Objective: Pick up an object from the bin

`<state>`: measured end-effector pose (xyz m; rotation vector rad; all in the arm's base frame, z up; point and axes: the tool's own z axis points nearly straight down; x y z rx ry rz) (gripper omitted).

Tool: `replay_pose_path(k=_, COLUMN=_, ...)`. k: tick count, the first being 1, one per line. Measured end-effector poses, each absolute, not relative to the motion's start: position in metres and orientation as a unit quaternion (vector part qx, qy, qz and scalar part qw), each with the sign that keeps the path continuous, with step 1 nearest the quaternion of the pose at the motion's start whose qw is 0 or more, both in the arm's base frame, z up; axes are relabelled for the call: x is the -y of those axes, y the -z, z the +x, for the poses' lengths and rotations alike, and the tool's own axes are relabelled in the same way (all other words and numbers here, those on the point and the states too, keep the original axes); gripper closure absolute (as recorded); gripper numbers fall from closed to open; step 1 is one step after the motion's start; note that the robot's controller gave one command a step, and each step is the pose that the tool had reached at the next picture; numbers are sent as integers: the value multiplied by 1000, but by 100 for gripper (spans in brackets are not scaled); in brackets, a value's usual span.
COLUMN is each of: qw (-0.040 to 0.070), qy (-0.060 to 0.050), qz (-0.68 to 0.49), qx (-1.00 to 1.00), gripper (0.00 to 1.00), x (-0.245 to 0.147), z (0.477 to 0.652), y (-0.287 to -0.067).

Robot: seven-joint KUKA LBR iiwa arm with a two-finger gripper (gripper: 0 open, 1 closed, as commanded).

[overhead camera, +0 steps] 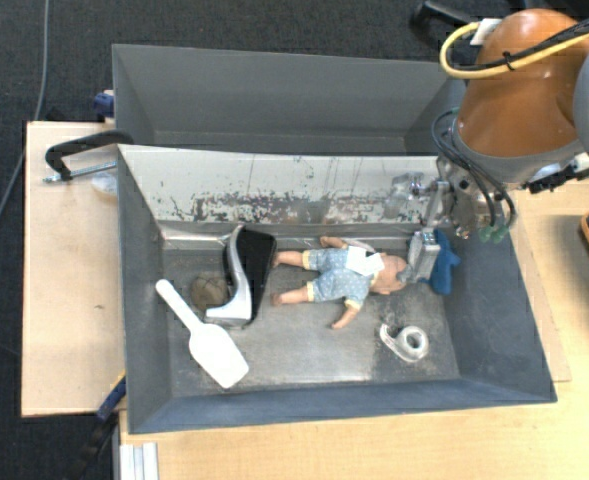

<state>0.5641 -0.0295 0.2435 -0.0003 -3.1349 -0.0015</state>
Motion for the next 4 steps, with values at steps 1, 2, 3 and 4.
replay_pose_path(k=1, qw=-1, qy=0, qz=0, qx=1000, gripper=0, x=30, z=565, y=-248)
replay_pose_path(k=2, qw=-1, qy=1, qz=-34, qx=999, gripper=0, x=34, z=564, y=-191)
replay_pose_path(k=3, qw=-3, qy=0, qz=1, qx=1000, gripper=0, x=38, z=589, y=-162)
replay_pose_path(k=4, qw=-5, qy=0, qz=22, qx=1000, gripper=0, x=38, z=586, y=-99)
